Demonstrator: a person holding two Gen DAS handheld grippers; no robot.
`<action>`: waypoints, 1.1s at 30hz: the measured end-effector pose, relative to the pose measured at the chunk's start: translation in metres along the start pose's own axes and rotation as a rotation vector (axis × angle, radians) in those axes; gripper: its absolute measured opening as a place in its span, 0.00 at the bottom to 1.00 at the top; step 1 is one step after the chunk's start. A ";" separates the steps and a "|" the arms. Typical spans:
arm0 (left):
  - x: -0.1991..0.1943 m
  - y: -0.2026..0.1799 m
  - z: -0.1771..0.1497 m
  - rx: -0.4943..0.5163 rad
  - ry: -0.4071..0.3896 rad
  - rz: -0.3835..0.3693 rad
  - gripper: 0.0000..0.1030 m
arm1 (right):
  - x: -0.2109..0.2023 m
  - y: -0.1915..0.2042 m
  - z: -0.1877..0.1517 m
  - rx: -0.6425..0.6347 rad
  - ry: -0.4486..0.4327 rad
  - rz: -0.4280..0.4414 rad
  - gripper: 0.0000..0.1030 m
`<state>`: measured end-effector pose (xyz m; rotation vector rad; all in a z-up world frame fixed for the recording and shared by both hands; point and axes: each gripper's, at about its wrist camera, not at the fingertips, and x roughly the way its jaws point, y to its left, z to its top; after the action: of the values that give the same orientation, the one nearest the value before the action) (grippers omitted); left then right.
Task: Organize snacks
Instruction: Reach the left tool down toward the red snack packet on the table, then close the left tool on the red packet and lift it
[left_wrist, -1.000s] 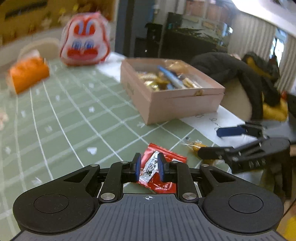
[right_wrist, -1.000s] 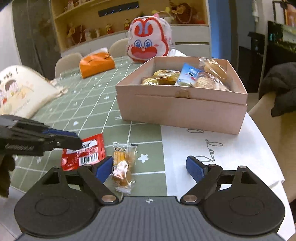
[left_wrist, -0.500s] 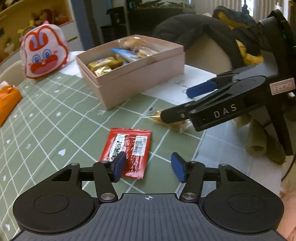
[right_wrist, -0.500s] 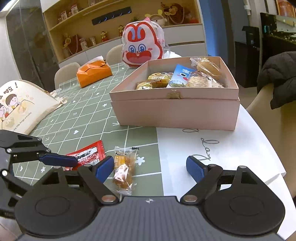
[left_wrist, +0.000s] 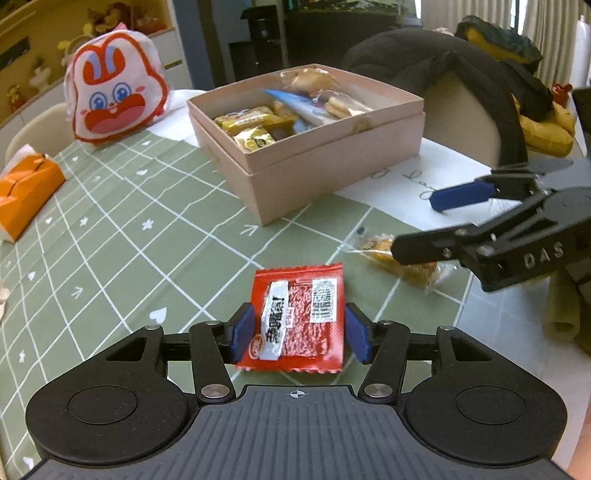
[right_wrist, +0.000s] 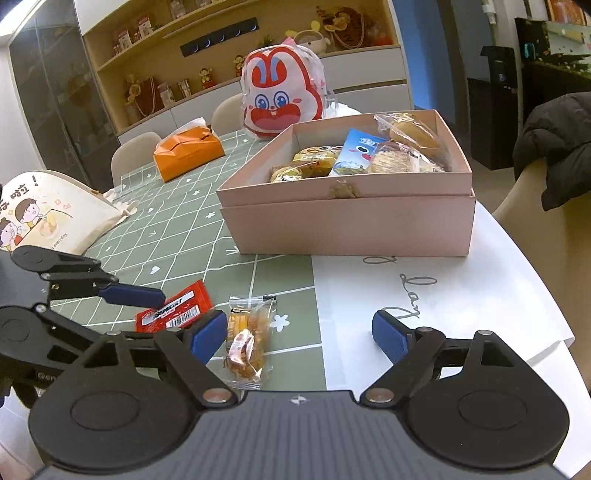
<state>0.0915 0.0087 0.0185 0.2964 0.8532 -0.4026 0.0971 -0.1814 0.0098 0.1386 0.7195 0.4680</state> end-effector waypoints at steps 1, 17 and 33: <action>0.001 0.002 0.001 -0.012 -0.001 -0.003 0.60 | 0.000 0.000 0.000 -0.001 0.000 -0.001 0.84; 0.004 0.017 -0.006 -0.097 -0.054 -0.026 0.63 | 0.000 0.002 0.000 0.001 0.000 0.000 0.85; -0.028 -0.005 -0.032 -0.167 -0.159 0.007 0.28 | 0.003 0.004 0.001 -0.027 0.011 0.000 0.89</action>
<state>0.0520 0.0237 0.0197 0.1109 0.7248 -0.3411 0.0986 -0.1766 0.0101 0.1109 0.7237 0.4784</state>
